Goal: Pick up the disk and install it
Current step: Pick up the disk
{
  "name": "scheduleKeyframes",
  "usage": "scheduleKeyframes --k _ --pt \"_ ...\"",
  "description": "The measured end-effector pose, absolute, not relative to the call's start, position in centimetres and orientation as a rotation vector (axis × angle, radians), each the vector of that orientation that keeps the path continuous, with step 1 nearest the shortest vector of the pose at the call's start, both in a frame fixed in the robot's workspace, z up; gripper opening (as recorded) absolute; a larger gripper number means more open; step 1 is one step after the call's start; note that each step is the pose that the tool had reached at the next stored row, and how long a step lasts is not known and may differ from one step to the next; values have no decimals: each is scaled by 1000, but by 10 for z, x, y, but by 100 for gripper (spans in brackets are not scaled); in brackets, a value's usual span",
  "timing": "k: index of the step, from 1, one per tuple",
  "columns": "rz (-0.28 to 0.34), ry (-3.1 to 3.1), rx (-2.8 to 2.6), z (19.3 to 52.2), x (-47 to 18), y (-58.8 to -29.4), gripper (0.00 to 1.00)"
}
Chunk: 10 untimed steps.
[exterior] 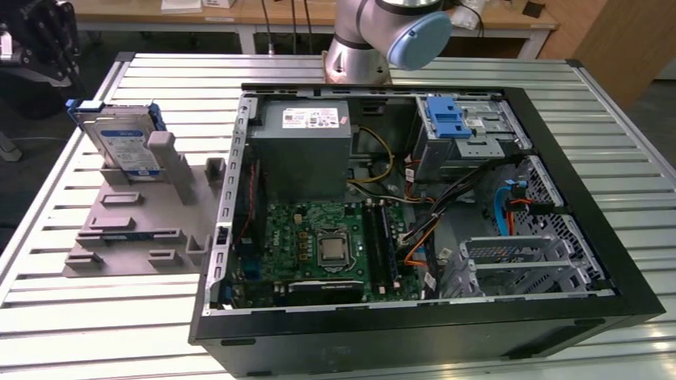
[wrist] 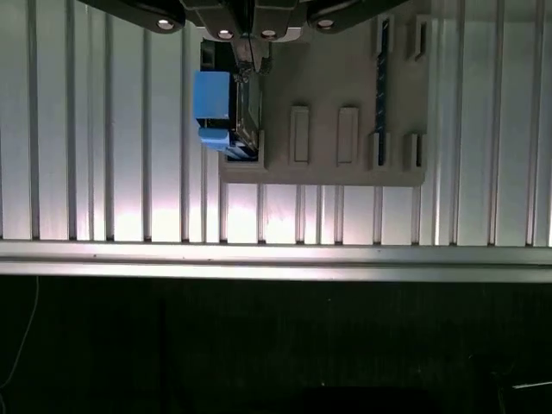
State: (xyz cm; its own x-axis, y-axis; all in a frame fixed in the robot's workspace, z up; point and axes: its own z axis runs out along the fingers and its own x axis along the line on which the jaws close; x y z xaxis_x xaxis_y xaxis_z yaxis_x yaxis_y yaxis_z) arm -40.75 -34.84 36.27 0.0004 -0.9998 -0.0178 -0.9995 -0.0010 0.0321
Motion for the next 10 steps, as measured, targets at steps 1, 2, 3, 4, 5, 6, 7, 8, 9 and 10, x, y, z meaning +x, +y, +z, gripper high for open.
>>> scheduleKeyframes --k 1,2,3,4,5,6,7,8,9,10 --pt "-54 -2211 2218 362 -407 -348 11" --pt "-53 -2209 2220 362 -407 -347 11" --pt "-52 -2207 2223 362 -407 -346 11" --pt "-51 -2206 2226 361 -407 -345 11" --pt "-50 -2204 2228 361 -407 -344 11" --pt "-50 -2203 2229 361 -407 -343 11" --pt "-50 -2203 2230 360 -407 -343 17" --pt "-50 -2203 2230 360 -408 -343 17" --pt "-50 -2202 2230 360 -408 -343 23" --pt "-50 -2202 2230 360 -408 -343 29"
